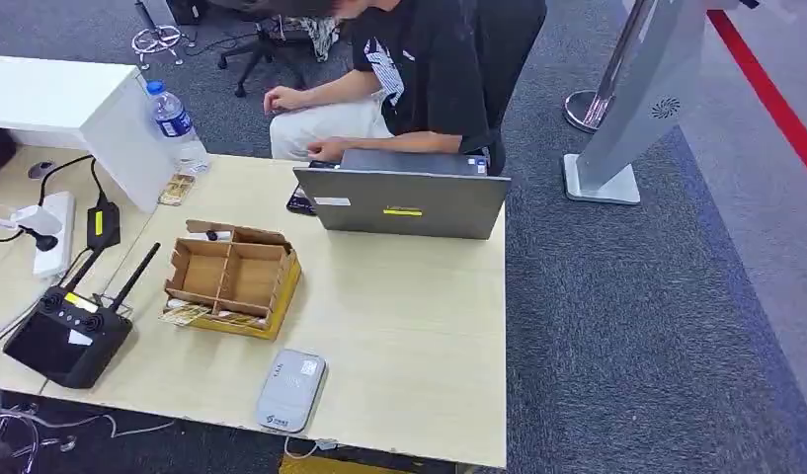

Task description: Pass the card to the sensor for recognition and then transmit it.

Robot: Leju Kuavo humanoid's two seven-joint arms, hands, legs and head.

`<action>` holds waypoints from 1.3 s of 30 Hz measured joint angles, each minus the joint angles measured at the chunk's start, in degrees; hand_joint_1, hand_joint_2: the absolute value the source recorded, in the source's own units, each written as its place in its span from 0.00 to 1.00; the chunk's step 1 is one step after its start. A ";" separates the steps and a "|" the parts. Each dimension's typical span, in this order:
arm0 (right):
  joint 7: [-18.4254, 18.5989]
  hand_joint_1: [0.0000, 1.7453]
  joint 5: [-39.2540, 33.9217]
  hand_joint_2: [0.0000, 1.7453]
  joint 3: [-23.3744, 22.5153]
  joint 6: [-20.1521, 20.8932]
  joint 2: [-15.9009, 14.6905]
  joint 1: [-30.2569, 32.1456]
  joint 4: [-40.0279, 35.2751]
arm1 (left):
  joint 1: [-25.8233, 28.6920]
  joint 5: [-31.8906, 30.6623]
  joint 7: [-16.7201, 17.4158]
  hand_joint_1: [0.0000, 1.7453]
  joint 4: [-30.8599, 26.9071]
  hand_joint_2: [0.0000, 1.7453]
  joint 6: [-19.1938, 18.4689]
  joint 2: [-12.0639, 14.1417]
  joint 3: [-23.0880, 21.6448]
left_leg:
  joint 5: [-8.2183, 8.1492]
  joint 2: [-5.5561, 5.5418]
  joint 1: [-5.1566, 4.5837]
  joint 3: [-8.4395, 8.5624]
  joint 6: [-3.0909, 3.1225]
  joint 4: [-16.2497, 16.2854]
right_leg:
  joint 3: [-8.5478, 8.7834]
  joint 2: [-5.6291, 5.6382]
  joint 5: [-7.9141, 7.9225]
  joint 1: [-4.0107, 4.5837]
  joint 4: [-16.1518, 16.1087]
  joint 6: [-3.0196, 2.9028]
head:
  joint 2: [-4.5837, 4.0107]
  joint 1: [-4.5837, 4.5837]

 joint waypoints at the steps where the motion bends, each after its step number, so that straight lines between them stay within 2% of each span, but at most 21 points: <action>1: 0.02 0.00 -0.22 1.00 -0.39 0.11 0.04 0.00 0.04 | 0.19 -0.91 -0.31 0.00 -1.35 1.00 0.71 -0.22 -0.46 | 0.00 0.01 0.00 0.00 0.00 0.01 | -0.01 0.00 0.00 0.00 0.00 0.00 | 0.00 -0.02; 6: 0.00 0.00 -0.72 1.00 -1.55 0.50 0.11 -0.17 0.24 | 0.48 -7.40 -0.89 0.00 -6.26 1.00 4.31 -0.08 -4.66 | 0.00 0.01 0.00 0.02 0.00 0.01 | -0.01 0.01 0.00 0.00 0.00 0.00 | 0.00 -0.02; 12: 0.00 0.00 -1.11 1.00 -2.56 0.90 0.09 -0.29 0.31 | -1.28 -16.24 0.33 0.00 -8.16 1.00 8.00 2.76 -12.87 | 0.09 0.01 0.00 0.04 0.00 0.02 | 0.00 0.02 0.05 0.00 0.01 0.03 | 0.00 -0.02; 19: 0.00 0.00 -1.13 1.00 -3.58 1.51 0.09 -0.37 0.33 | -4.94 -25.02 2.25 0.00 -8.23 1.00 11.18 5.95 -23.42 | 0.15 0.02 0.00 0.05 -0.03 0.03 | 0.00 0.05 0.11 0.00 0.01 0.01 | 0.00 0.00; 22: -0.09 0.00 -1.16 1.00 -3.96 1.75 0.09 -0.44 0.33 | -6.26 -28.10 3.08 0.00 -8.14 1.00 12.36 6.66 -26.61 | 0.14 0.13 -0.01 0.05 -0.03 0.06 | -0.07 0.17 0.14 0.00 0.01 0.04 | 0.00 -0.02; 26: -0.61 0.00 -1.31 1.00 -4.72 2.62 0.09 -0.79 0.33 | -9.12 -33.96 4.55 0.00 -7.59 1.00 14.59 8.13 -33.69 | 0.17 0.08 -0.01 0.02 0.00 0.07 | -0.03 0.10 0.16 -0.01 0.01 0.04 | 0.00 0.00; 39: -2.01 0.00 -0.63 1.00 -6.05 3.41 0.09 -1.90 0.31 | -17.34 -50.12 8.54 0.00 -3.14 1.00 21.92 11.54 -53.78 | 0.18 0.16 -0.01 0.02 0.00 0.09 | -0.06 0.17 0.24 -0.01 0.02 0.02 | 0.00 0.00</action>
